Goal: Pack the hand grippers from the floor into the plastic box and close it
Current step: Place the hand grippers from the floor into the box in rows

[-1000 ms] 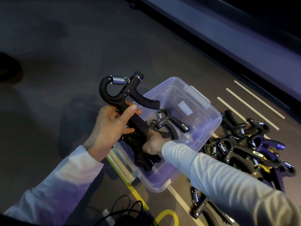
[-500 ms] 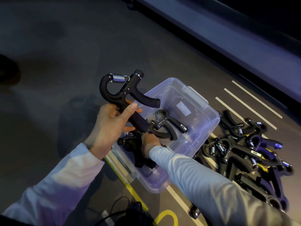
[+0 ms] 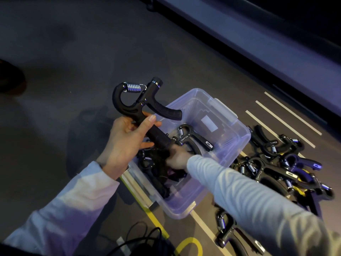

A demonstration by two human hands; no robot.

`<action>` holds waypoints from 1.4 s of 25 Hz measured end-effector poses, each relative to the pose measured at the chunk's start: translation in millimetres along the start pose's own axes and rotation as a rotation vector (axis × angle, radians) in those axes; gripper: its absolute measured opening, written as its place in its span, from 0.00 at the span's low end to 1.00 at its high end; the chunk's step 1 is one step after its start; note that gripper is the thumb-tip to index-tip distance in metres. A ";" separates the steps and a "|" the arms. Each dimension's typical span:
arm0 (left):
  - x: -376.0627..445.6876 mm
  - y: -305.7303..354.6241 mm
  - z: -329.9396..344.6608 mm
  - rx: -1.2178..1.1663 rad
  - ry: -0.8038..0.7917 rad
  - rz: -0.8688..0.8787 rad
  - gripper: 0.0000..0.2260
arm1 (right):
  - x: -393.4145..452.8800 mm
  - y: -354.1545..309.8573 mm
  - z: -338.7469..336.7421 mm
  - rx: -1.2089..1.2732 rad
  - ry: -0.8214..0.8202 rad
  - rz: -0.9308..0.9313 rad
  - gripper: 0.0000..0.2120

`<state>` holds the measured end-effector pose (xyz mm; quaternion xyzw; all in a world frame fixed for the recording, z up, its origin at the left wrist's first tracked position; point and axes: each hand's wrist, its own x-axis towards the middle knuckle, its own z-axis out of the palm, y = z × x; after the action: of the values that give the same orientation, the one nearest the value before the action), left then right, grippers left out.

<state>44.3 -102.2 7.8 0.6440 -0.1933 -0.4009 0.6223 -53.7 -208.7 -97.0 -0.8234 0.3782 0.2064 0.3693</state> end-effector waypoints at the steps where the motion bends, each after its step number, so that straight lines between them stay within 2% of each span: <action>1: 0.4 1.0 -0.1 -0.005 0.000 0.003 0.06 | -0.1 5.9 -13.7 0.007 0.063 0.010 0.09; 3: 0.1 3.1 0.6 -0.018 -0.006 0.005 0.06 | 1.2 22.3 -42.3 -0.065 0.200 0.060 0.07; 6: 0.2 4.8 2.4 -0.020 -0.010 0.009 0.05 | 1.2 48.8 -73.0 -0.154 0.338 0.167 0.15; 9: 0.8 5.1 2.7 -0.015 -0.019 0.000 0.07 | 4.8 66.1 -79.2 -0.127 0.407 0.285 0.19; 14: 0.3 2.9 -1.0 -0.015 0.000 -0.005 0.06 | 13.0 71.8 -70.3 -0.047 0.378 0.302 0.17; 19: 2.5 2.6 -5.3 -0.006 0.018 -0.005 0.07 | 24.7 72.9 -68.7 -0.077 0.333 0.318 0.18; 29: 3.9 -0.8 -6.7 -0.001 0.034 -0.008 0.04 | 28.6 68.7 -64.6 -0.102 0.300 0.233 0.19; 32: 2.5 -0.4 -7.4 -0.006 0.032 -0.008 0.05 | 16.7 66.0 -74.6 0.014 0.362 0.139 0.15; 35: 0.8 -0.8 -8.4 -0.051 -0.013 -0.059 0.10 | -7.1 58.1 -80.2 0.432 0.354 0.031 0.04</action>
<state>51.0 -97.2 5.9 0.6306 -0.1679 -0.4280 0.6253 -98.3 -292.3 -67.4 -0.7429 0.4846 -0.0203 0.4613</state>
